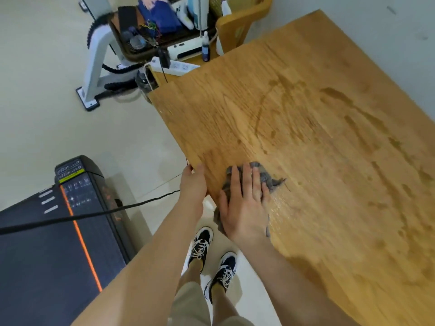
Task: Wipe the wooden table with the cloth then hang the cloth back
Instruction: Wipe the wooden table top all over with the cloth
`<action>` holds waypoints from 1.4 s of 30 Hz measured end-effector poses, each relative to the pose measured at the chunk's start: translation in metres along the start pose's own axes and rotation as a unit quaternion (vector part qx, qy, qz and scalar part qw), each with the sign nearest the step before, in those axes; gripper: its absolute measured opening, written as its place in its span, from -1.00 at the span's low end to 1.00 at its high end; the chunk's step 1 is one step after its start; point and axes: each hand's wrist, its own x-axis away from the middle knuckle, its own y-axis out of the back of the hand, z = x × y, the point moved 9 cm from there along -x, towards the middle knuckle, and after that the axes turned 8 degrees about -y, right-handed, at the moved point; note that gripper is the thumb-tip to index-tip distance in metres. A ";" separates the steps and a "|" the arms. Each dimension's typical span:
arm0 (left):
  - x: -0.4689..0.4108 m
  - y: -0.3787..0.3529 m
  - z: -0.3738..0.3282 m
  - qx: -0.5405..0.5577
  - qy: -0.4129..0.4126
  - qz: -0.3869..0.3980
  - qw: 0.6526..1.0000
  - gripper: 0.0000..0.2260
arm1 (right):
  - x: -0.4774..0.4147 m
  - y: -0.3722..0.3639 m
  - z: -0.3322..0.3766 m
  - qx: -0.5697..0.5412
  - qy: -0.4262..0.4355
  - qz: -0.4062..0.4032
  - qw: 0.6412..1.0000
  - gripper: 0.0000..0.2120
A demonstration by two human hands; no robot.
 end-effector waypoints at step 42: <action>-0.201 0.003 -0.220 -0.521 -0.260 -0.025 0.813 -0.56 | -0.313 0.041 0.107 0.030 -0.057 -0.019 0.998 -0.47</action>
